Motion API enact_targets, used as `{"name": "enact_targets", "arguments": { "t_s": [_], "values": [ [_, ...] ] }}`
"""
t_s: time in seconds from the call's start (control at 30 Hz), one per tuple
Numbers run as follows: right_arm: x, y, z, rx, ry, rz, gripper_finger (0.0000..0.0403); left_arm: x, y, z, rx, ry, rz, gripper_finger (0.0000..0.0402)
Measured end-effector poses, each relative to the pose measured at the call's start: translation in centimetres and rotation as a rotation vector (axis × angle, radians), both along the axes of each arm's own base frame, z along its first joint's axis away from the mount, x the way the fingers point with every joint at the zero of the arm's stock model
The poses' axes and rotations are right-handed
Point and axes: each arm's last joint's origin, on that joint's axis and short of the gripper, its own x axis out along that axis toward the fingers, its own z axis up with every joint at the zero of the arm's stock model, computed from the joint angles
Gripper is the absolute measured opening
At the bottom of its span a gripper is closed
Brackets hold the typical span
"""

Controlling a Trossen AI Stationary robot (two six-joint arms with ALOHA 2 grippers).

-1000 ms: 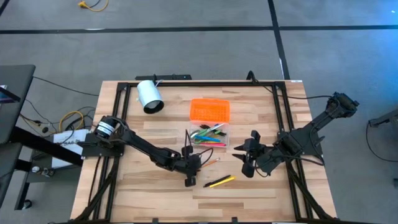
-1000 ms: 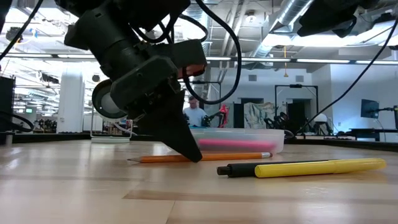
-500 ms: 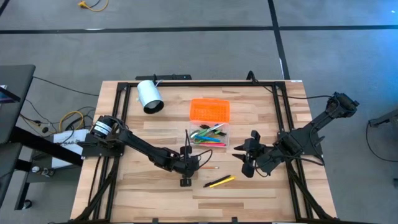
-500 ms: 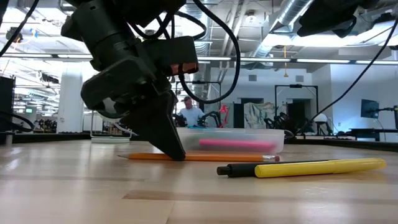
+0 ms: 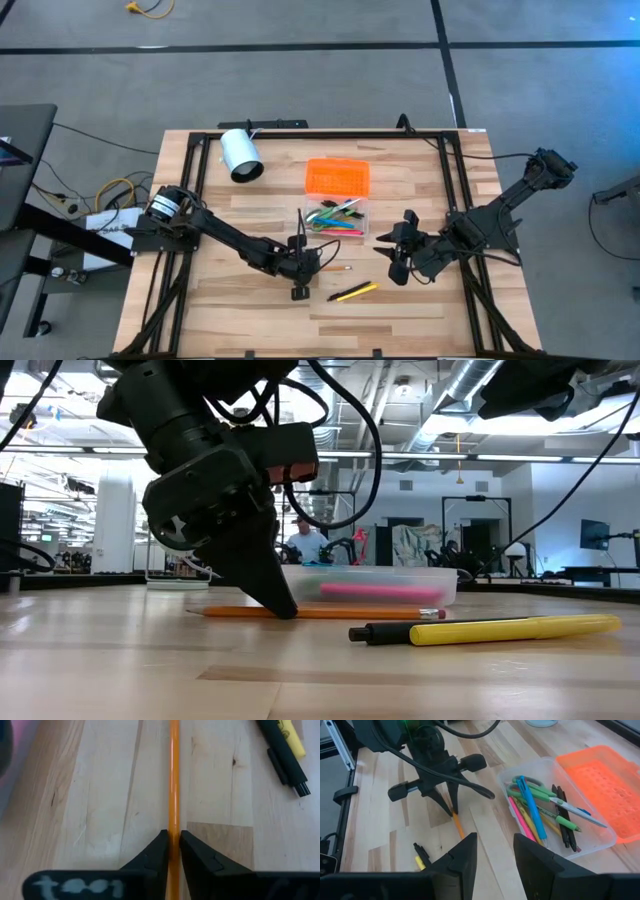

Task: Pick & place school supplies into a supply box
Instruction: Put the orange pencil into the orange supply box

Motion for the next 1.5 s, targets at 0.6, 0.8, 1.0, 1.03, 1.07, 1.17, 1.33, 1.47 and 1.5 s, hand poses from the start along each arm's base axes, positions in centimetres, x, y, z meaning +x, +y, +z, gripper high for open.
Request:
{"name": "enact_targets", "arguments": {
  "t_s": [0.6, 0.8, 1.0, 1.03, 1.07, 1.17, 1.33, 1.47, 1.5],
  "values": [
    [0.0, 0.0, 0.0, -0.001, 0.000, 0.000, 0.0120, -0.1, 0.0, 0.0, -0.029, 0.012, 0.060, 0.0011],
    [0.0, 0.0, 0.0, 0.005, -0.001, -0.004, 0.0120, 0.4, -0.2, 0.6, 0.001, 0.003, 0.055, 0.0005],
    [0.0, 0.0, 0.0, 0.006, -0.001, -0.004, 0.0120, 1.5, -0.6, 2.2, 0.094, 0.013, 0.005, 0.0002],
    [0.0, 0.0, 0.0, 0.006, -0.001, -0.004, 0.0120, 1.7, -0.6, 2.6, 0.115, 0.020, -0.004, 0.0002],
    [0.0, 0.0, 0.0, 0.006, -0.001, -0.004, 0.0120, 1.8, -0.6, 2.9, 0.137, 0.029, -0.012, 0.0002],
    [0.0, 0.0, 0.0, 0.006, -0.001, -0.004, 0.0120, 2.3, -0.7, 3.8, 0.181, 0.019, -0.026, 0.0001],
    [0.0, 0.0, 0.0, 0.006, -0.001, -0.004, 0.0120, 2.8, -0.7, 4.9, 0.218, 0.018, -0.043, 0.0001],
    [0.0, 0.0, 0.0, 0.006, -0.001, -0.004, 0.0120, 3.1, -0.8, 5.5, 0.246, 0.005, -0.048, 0.0000],
    [0.0, 0.0, 0.0, 0.006, -0.001, -0.004, 0.0120, 3.1, -0.8, 5.6, 0.257, 0.005, -0.050, 0.0000]
  ]
}}
